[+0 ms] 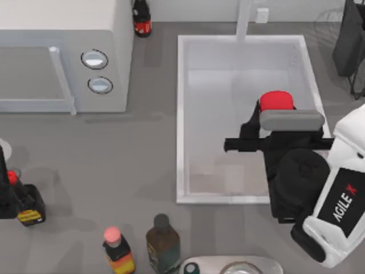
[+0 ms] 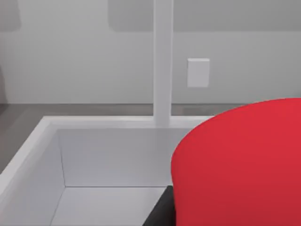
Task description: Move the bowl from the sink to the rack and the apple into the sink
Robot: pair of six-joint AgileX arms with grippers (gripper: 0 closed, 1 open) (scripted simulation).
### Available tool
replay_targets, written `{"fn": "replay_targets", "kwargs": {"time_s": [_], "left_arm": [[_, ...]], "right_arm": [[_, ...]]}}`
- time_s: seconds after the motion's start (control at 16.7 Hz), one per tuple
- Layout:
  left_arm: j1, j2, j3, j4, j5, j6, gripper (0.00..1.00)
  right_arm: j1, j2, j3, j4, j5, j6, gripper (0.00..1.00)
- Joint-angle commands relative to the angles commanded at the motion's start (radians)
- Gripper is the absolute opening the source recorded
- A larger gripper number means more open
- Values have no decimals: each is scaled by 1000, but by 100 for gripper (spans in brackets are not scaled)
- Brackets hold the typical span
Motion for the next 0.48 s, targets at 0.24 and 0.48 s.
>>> {"fn": "replay_targets", "kwargs": {"time_s": [0.24, 0.48], "left_arm": [[0, 0, 0, 0, 0, 0, 100], [0, 0, 0, 0, 0, 0, 100]], "right_arm": [[0, 0, 0, 0, 0, 0, 38], [0, 0, 0, 0, 0, 0, 68]]}}
